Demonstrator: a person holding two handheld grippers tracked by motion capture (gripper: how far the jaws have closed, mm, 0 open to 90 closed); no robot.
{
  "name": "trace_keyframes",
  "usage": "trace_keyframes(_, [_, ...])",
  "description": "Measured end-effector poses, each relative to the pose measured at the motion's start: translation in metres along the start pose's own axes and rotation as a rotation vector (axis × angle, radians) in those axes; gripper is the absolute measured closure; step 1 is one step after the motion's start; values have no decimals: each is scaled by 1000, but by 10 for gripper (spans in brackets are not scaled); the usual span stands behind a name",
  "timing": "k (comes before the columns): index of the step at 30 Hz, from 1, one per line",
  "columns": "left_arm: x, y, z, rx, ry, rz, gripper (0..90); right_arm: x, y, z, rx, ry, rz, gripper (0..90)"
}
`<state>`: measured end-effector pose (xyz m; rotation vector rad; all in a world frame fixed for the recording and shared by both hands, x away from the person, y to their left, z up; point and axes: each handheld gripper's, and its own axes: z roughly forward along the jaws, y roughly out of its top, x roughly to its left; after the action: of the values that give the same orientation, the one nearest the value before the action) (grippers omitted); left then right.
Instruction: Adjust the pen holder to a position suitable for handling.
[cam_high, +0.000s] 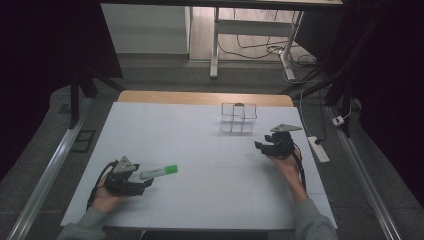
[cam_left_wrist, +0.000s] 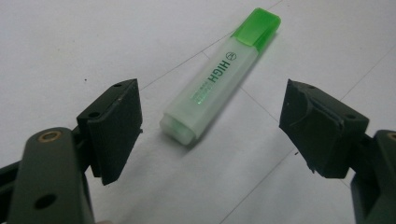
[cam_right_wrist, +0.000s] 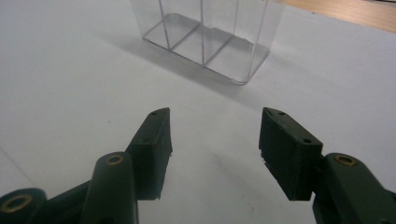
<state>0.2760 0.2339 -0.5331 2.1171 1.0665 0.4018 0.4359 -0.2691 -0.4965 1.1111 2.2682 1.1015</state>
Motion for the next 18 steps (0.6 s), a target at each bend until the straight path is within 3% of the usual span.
trace_keyframes(18, [1, 0, 1, 6, 3, 1, 214, -19, 12, 19, -6, -29, 58, 575])
